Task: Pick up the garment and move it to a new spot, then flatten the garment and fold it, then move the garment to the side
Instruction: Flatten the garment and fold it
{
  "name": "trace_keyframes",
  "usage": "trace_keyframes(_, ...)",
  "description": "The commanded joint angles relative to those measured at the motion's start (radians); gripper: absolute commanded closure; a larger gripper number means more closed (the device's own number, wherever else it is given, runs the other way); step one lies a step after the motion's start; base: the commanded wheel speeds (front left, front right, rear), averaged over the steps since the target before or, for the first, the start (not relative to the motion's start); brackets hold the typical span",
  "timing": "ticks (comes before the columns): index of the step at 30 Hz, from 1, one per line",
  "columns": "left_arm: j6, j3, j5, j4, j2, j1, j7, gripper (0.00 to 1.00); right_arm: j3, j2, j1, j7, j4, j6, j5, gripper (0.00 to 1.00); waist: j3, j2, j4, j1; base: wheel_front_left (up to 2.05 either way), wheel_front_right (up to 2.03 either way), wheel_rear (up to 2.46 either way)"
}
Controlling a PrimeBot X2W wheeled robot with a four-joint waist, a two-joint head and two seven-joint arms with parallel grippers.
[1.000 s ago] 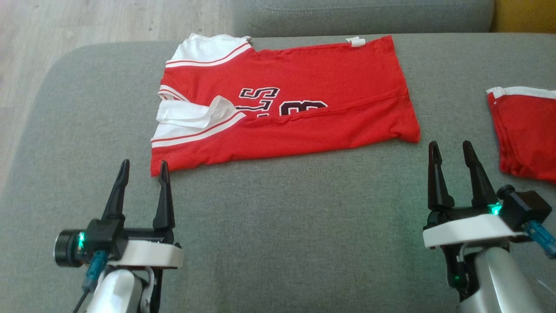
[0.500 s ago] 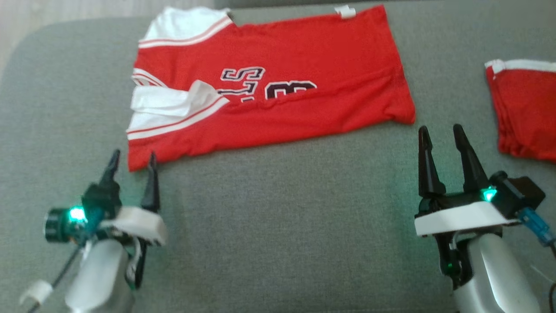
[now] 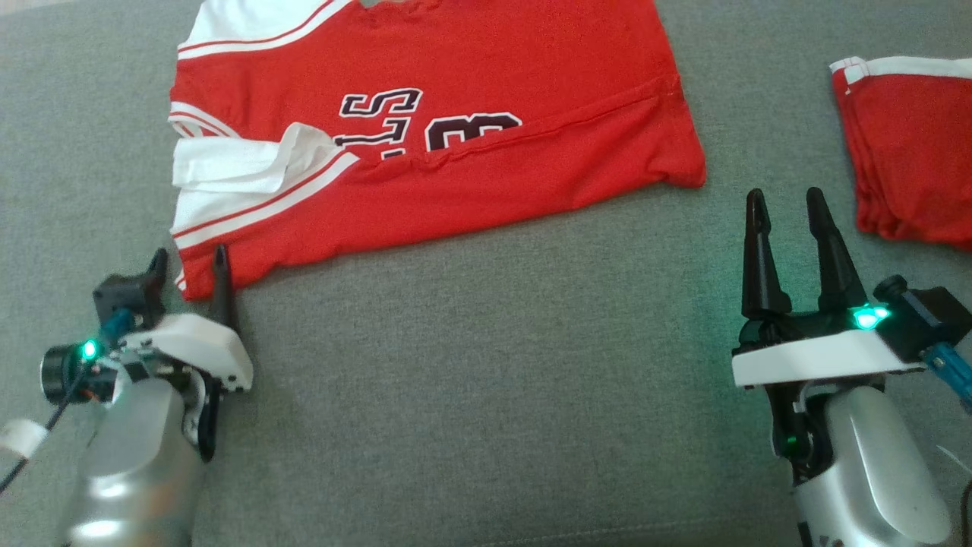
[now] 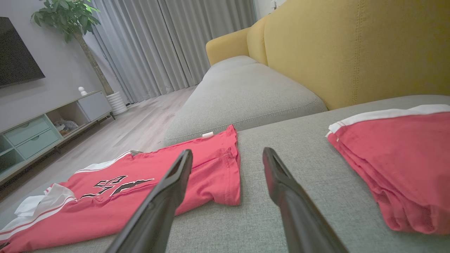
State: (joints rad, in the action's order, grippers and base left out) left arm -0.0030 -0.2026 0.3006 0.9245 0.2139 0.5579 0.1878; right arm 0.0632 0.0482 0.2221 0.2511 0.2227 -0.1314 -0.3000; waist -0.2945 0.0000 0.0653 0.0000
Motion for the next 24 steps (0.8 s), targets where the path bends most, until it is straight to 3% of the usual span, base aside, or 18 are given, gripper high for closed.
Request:
trace_keyframes(1,-0.018,0.012,0.009,0.03,0.034,0.031,-0.03,0.0,0.029,0.002,0.028,0.011,-0.037,0.001,-0.009,0.0,-0.005,0.0,0.003,0.0,0.0,0.0,0.0)
trace_keyframes(2,-0.029,0.009,0.013,0.046,0.032,0.036,-0.045,0.0,0.03,0.002,0.03,0.011,-0.038,0.001,-0.01,0.0,-0.006,0.0,0.004,0.0,0.0,0.0,0.0)
trace_keyframes(3,-0.041,0.003,0.014,0.061,0.031,0.041,-0.059,0.53,0.031,0.002,0.031,0.011,-0.038,0.001,-0.012,0.0,-0.007,0.0,0.004,0.0,0.0,0.0,0.0)
trace_keyframes(4,-0.041,0.003,0.014,0.061,0.031,0.041,-0.059,0.53,0.031,0.002,0.031,0.011,-0.038,0.001,-0.012,0.0,-0.007,0.0,0.004,0.0,0.0,0.0,0.0)
trace_keyframes(5,-0.05,-0.001,0.016,0.071,0.031,0.046,-0.064,1.0,0.031,0.002,0.032,0.011,-0.038,0.001,-0.012,0.0,-0.007,0.0,0.004,0.0,0.0,0.0,0.0)
trace_keyframes(12,-0.045,0.008,0.023,0.05,0.032,0.087,0.037,1.0,0.066,0.002,0.067,0.011,0.041,0.001,0.037,0.0,0.006,0.0,-0.008,0.0,0.0,0.0,0.0)
trace_keyframes(24,-0.052,0.012,-0.047,-0.34,-0.015,0.064,0.074,1.0,-0.058,0.002,0.387,-0.22,0.519,0.001,0.104,0.0,-0.013,0.0,-0.093,0.0,0.0,0.0,0.0)
